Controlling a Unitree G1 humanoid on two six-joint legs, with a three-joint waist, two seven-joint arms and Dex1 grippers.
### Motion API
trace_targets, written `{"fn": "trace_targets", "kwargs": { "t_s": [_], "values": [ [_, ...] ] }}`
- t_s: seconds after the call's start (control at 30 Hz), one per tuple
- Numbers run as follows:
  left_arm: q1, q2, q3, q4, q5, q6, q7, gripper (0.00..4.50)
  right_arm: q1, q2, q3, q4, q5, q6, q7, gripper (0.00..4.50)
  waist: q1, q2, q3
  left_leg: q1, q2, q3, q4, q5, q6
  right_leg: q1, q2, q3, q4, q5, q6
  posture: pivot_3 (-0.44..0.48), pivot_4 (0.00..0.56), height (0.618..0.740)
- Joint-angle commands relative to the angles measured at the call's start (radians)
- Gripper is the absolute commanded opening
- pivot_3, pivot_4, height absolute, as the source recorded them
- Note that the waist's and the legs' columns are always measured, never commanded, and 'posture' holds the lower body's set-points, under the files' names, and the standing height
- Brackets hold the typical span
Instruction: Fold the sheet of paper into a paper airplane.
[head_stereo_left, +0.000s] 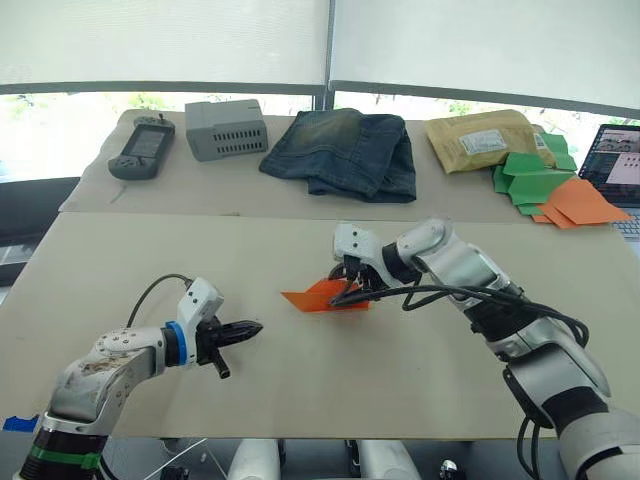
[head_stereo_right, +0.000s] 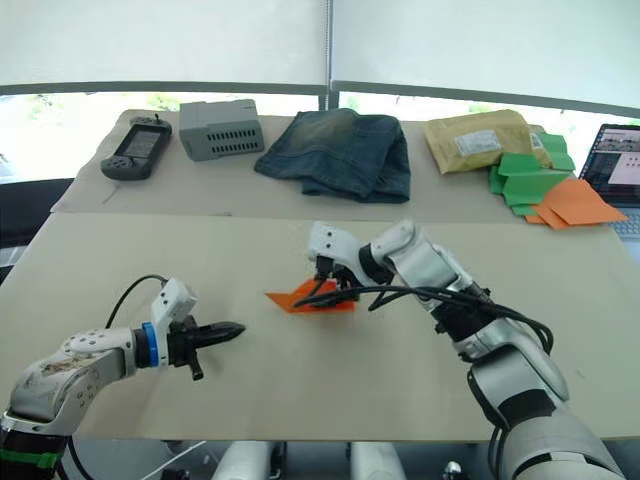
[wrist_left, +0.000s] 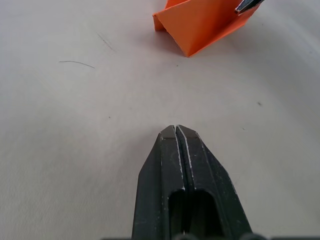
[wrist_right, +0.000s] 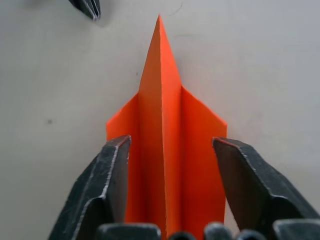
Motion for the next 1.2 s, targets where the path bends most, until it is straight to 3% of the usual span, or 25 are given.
{"fn": "trace_targets", "kwargs": {
  "t_s": [0.03, 0.2, 0.4, 0.53, 0.7, 0.93, 1.2],
  "values": [
    [0.000, 0.002, 0.011, -0.035, -0.001, -0.023, 0.003, 0.00, -0.001, 0.001, 0.000, -0.016, -0.023, -0.029, 0.019, 1.58, -0.001, 0.000, 0.000, 0.000, 0.000, 0.000, 0.000, 0.000, 0.000, 0.000, 0.000, 0.000, 0.000, 0.000, 0.000, 0.000, 0.150, 0.728],
    [-0.012, 0.002, -0.004, -0.021, 0.005, -0.026, -0.001, 0.00, 0.021, -0.005, -0.024, -0.019, -0.041, -0.011, 0.001, 0.02, -0.004, 0.000, 0.000, 0.001, 0.000, 0.000, 0.000, 0.000, 0.000, 0.000, 0.001, 0.000, 0.001, 0.000, 0.000, 0.000, 0.150, 0.728],
    [-0.059, 0.009, -0.039, 0.021, 0.019, -0.039, -0.028, 0.00, 0.092, -0.072, -0.238, -0.086, 0.057, 0.066, -0.051, 0.02, 0.007, 0.000, 0.000, 0.001, -0.001, 0.000, 0.000, 0.000, 0.000, 0.001, 0.000, 0.000, 0.001, 0.000, 0.000, 0.000, 0.150, 0.728],
    [-0.127, -0.017, -0.085, 0.085, 0.044, -0.065, -0.050, 0.00, 0.071, -0.179, -0.414, 0.139, 0.035, 0.085, -0.185, 0.02, 0.021, 0.000, 0.000, 0.001, -0.005, 0.000, 0.001, 0.000, 0.000, 0.002, -0.001, 0.000, 0.000, 0.000, 0.001, 0.000, 0.150, 0.728],
    [-0.168, -0.051, -0.124, 0.132, 0.069, -0.090, -0.053, 0.00, -0.076, -0.210, -0.539, 0.519, 0.002, 0.053, -0.406, 0.02, 0.013, 0.000, 0.000, 0.001, -0.007, 0.002, 0.001, 0.000, 0.000, 0.002, -0.002, 0.003, -0.001, 0.001, 0.001, 0.000, 0.150, 0.728],
    [-0.184, -0.088, -0.151, 0.150, 0.089, -0.106, -0.048, 0.00, -0.196, -0.201, -0.550, 0.882, -0.057, -0.051, -0.531, 0.02, -0.011, 0.000, 0.000, 0.001, -0.007, 0.002, 0.001, 0.000, 0.000, 0.002, -0.001, 0.005, -0.001, 0.001, 0.002, 0.000, 0.150, 0.728],
    [-0.152, -0.109, -0.163, 0.144, 0.097, -0.126, -0.035, 0.00, -0.236, -0.228, -0.627, 1.053, -0.028, -0.046, -0.503, 0.02, -0.009, 0.001, 0.000, 0.001, -0.009, 0.002, 0.001, 0.001, 0.000, 0.003, -0.003, 0.007, -0.001, 0.003, 0.005, 0.000, 0.150, 0.728]
  ]
}}
